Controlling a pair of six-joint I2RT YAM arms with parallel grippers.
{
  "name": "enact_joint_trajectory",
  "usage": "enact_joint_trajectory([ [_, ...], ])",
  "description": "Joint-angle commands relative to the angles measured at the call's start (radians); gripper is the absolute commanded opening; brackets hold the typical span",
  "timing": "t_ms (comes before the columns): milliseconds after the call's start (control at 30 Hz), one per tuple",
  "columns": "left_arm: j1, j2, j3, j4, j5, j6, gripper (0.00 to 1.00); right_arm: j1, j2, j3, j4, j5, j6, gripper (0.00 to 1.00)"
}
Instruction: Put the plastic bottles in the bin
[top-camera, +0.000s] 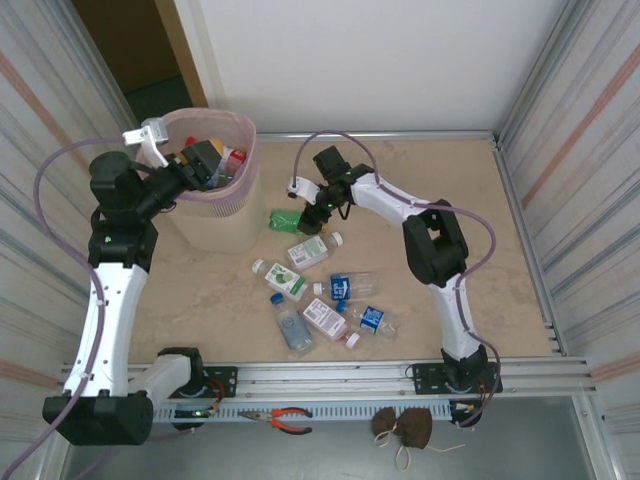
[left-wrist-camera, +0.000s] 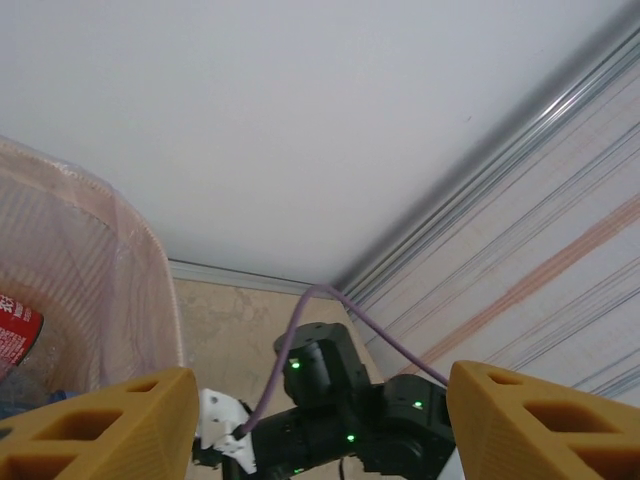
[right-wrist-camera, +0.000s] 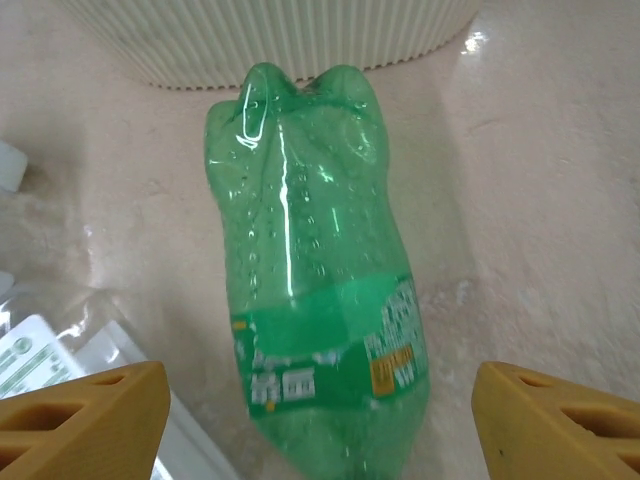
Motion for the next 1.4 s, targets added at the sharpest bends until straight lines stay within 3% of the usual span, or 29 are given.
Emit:
enact_joint_trajectory([
  [0,0.012,-0.021,-0.003,-0.006,0.020,0.008,0.66,0.019,0.069,0.087,-0.041,-0.040,-0.045,0.79],
  [267,0.010,-0.031,0.005,-0.053,0.015,0.019,0.66,0.021,0.206,0.234,-0.072,0.010,-0.040,0.77],
  [567,0.011,-0.014,0.016,-0.061,0.017,0.016,0.65,-0.037,0.243,0.278,-0.084,0.054,0.026,0.64],
  [733,0.010,-0.003,0.010,-0.047,0.018,0.002,0.65,-0.088,0.196,0.211,-0.062,0.087,0.081,0.60],
  [1033,0.010,0.022,-0.009,-0.016,0.023,-0.028,0.65,-0.212,0.055,0.029,0.022,0.197,0.254,0.62],
  [1133,0.010,0.026,-0.021,-0.002,0.024,-0.040,0.65,-0.248,0.026,0.028,-0.044,0.238,0.341,0.61],
  [1367,0.010,0.035,-0.063,0.068,0.025,-0.078,0.65,-0.300,-0.133,-0.277,-0.005,0.330,0.595,0.61],
])
